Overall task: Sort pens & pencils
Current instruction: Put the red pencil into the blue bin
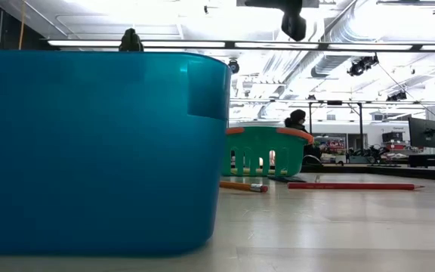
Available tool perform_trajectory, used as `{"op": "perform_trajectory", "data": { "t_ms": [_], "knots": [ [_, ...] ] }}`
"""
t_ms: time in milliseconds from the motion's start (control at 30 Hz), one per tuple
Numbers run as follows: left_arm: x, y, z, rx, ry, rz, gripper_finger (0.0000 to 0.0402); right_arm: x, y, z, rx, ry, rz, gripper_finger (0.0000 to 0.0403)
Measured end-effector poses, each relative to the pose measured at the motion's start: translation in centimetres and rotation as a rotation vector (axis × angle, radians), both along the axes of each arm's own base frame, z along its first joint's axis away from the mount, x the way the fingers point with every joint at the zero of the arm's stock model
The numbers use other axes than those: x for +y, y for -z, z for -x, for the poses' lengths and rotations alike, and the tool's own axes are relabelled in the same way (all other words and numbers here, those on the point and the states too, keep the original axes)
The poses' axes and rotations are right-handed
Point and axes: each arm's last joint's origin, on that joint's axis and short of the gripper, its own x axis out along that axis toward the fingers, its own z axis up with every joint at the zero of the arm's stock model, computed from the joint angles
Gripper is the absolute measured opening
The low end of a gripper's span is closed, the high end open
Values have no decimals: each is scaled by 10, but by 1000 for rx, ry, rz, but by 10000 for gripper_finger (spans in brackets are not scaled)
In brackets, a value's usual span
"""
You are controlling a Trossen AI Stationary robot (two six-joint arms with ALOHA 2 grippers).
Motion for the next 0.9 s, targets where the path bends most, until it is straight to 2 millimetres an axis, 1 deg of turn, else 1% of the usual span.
{"op": "perform_trajectory", "data": {
  "t_ms": [100, 233, 367, 433, 633, 733, 900],
  "knots": [
    [4, 13, 10, -16, -29, 67, 72, 0, 2, 1, 24, -13, -19, 83],
    [6, 35, 13, 29, -26, 134, 72, 3, 12, 6, 134, -57, -21, 83],
    [5, 51, 3, 124, -32, 180, 72, 9, 20, 11, 233, -96, -4, 83],
    [4, 56, -1, 166, -32, 198, 72, 13, 23, 14, 273, -113, 2, 83],
    [5, 74, -10, 326, -118, 311, 72, 15, 34, 21, 404, -126, 21, 83],
    [6, 83, -13, 409, -143, 355, 72, 16, 45, 20, 491, -141, 38, 83],
    [8, 98, -14, 530, -213, 464, 72, 18, 66, 10, 588, -173, 65, 83]
  ]
}}
